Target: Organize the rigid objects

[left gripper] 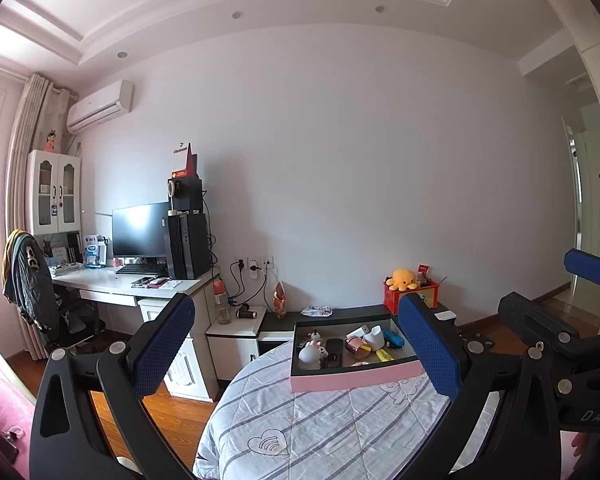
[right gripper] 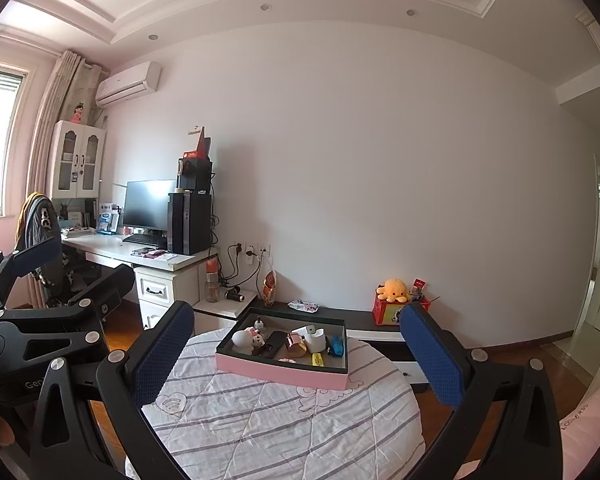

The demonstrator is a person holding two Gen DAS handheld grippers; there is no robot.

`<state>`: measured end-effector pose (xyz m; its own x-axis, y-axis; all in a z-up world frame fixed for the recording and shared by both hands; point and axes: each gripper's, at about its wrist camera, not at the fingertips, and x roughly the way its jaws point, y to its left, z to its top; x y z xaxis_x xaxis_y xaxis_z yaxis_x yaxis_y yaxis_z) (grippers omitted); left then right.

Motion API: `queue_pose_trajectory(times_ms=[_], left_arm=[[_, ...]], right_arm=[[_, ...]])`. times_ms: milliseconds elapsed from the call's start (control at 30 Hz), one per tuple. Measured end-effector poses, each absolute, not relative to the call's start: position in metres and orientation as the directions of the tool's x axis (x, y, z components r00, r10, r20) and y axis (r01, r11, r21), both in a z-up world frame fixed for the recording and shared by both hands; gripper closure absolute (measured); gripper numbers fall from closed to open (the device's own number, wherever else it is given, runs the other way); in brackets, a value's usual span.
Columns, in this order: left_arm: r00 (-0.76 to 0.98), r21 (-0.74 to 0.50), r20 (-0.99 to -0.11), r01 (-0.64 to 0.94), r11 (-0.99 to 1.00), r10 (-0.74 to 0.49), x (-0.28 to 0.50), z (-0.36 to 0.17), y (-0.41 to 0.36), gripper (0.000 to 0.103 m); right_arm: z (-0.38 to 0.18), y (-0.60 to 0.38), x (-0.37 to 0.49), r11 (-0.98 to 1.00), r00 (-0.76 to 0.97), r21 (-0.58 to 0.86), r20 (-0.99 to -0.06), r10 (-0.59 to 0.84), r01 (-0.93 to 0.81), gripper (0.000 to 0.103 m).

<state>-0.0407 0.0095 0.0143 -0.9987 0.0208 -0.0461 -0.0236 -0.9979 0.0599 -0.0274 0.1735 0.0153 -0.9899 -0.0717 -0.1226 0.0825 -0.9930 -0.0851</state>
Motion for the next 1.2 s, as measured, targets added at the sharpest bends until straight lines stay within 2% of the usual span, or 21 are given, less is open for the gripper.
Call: queue_pose_trajectory(times_ms=[1200], left_arm=[[-1.0, 0.071, -0.001, -0.025, -0.997, 0.025, -0.0364, 0.0164, 0.0081, 0.0]], right_arm=[[0.0117, 0.1789, -0.027, -0.994, -0.992, -0.079, -0.113, -0.06, 0.069, 0.0]])
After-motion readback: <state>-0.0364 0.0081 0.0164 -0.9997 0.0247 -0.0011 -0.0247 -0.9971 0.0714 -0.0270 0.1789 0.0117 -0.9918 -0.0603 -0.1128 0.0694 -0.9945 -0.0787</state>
